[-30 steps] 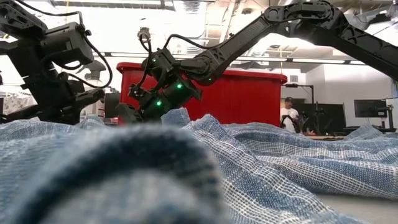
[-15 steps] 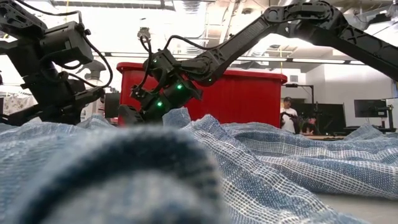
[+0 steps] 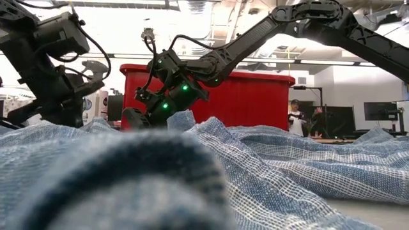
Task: Fold Laundry from Bin
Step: Fold the patterned blue shirt
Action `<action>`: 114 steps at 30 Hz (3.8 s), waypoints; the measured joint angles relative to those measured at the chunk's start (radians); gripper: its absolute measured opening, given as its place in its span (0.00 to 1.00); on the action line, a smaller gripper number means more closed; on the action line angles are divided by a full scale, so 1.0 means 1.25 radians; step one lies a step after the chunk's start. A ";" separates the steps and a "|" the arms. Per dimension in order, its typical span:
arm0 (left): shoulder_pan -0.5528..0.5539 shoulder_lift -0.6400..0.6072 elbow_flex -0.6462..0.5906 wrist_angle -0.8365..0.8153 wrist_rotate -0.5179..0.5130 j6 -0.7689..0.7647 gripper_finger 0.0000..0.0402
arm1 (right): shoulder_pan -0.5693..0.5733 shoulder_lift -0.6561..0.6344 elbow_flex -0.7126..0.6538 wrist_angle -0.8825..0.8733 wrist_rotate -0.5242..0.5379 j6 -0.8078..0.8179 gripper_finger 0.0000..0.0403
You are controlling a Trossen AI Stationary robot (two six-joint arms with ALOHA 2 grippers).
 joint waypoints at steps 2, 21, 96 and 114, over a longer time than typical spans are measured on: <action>0.000 -0.027 0.000 -0.016 0.001 0.010 0.00 | 0.000 0.000 0.000 0.000 0.000 0.000 0.07; 0.000 -0.104 0.001 -0.113 -0.016 0.093 0.05 | -0.005 -0.002 0.002 -0.008 0.006 0.000 0.07; 0.152 -0.099 -0.037 0.266 -0.017 0.384 0.01 | 0.098 -1.175 -0.857 -0.567 0.150 0.301 0.05; 0.178 0.213 -0.047 0.527 0.061 0.484 0.01 | 0.114 -1.037 -1.073 -0.535 0.337 0.645 0.05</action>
